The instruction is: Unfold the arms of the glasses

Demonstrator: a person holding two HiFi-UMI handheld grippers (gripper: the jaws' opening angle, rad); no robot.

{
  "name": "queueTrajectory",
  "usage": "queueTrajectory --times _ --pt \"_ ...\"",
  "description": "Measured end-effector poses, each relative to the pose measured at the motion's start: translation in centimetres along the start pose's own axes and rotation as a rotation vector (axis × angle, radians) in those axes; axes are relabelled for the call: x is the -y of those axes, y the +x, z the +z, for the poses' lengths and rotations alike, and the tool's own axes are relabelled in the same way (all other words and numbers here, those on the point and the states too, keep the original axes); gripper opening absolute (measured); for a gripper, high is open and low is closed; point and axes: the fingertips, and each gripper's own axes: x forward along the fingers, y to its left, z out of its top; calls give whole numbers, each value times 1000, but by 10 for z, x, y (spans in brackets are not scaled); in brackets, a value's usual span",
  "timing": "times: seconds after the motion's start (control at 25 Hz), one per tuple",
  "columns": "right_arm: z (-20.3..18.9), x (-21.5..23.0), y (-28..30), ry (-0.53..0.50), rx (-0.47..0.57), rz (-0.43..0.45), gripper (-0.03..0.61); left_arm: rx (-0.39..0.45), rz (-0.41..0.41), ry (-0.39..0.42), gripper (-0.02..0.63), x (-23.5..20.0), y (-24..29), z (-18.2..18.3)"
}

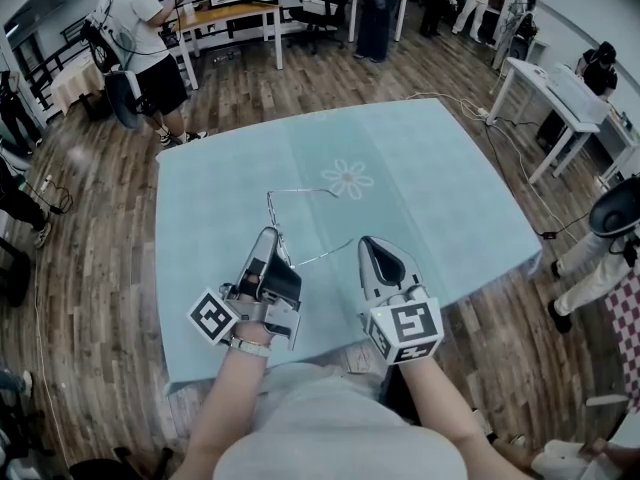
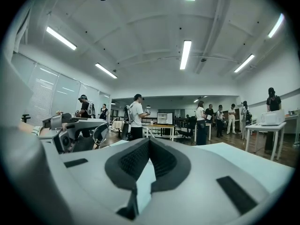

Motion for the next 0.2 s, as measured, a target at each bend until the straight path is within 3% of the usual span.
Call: queueTrajectory --times 0.2 --pt "-1 4 -4 -4 4 -2 6 -3 -9 -14 8 0 0 -7"
